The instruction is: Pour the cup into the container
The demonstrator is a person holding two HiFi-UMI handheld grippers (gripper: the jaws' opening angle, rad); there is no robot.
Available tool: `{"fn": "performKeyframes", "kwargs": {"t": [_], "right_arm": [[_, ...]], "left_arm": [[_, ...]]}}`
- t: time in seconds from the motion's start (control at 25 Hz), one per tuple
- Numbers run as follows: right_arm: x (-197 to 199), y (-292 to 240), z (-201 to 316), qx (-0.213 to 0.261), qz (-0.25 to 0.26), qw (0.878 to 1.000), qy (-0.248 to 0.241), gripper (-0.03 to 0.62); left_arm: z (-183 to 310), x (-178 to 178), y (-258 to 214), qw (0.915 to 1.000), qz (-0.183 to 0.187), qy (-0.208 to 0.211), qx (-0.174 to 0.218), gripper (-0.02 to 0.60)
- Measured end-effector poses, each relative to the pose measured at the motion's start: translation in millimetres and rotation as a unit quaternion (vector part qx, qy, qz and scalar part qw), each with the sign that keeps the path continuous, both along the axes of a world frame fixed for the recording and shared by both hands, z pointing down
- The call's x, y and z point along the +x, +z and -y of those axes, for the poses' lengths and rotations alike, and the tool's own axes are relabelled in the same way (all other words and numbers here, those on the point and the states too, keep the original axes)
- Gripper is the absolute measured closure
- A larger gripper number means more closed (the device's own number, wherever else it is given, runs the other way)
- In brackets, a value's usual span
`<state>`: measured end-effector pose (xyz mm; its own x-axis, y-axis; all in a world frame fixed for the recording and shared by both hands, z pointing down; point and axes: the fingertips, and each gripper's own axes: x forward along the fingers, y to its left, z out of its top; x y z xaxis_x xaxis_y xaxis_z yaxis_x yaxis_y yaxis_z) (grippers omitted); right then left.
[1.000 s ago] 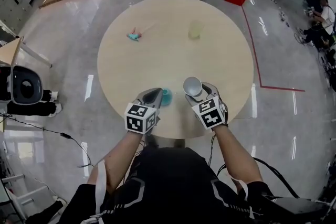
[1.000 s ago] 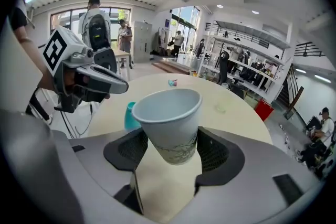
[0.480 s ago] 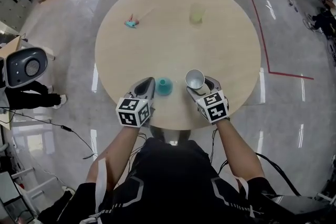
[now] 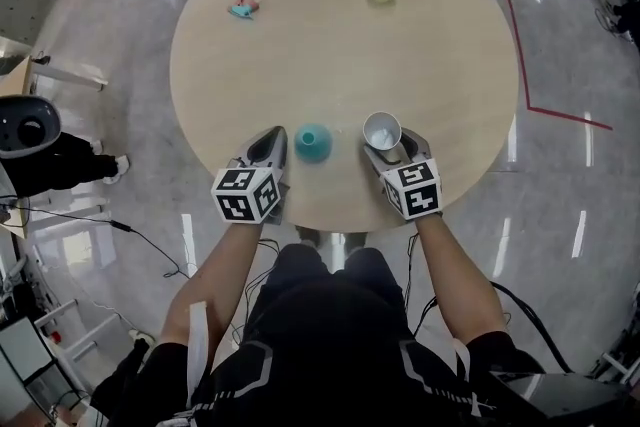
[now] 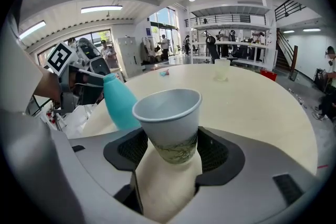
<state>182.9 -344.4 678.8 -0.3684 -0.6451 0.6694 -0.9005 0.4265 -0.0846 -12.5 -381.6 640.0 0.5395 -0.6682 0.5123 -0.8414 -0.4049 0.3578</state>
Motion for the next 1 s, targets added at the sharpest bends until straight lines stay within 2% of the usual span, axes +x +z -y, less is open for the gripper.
{"fn": "performKeyframes", "kwargs": {"t": [0.2, 0.48, 0.8, 1.0], "right_arm": [[0, 16, -3, -0.001, 0.021, 1.000, 0.015, 0.298], [3, 31, -14, -0.003, 0.036, 0.999, 0.031, 0.298], [7, 27, -26, -0.006, 0.038, 0.999, 0.035, 0.296], [12, 3, -32, 0.019, 0.046, 0.998, 0.047, 0.296]], "left_arm": [[-2, -4, 21, 0.9997, 0.000, -0.008, -0.025, 0.581], [-9, 5, 31, 0.9994, -0.001, 0.010, -0.034, 0.581], [-13, 3, 21, 0.9996, 0.007, 0.020, -0.018, 0.581], [-16, 1, 4, 0.9997, -0.003, 0.023, 0.002, 0.581]]}}
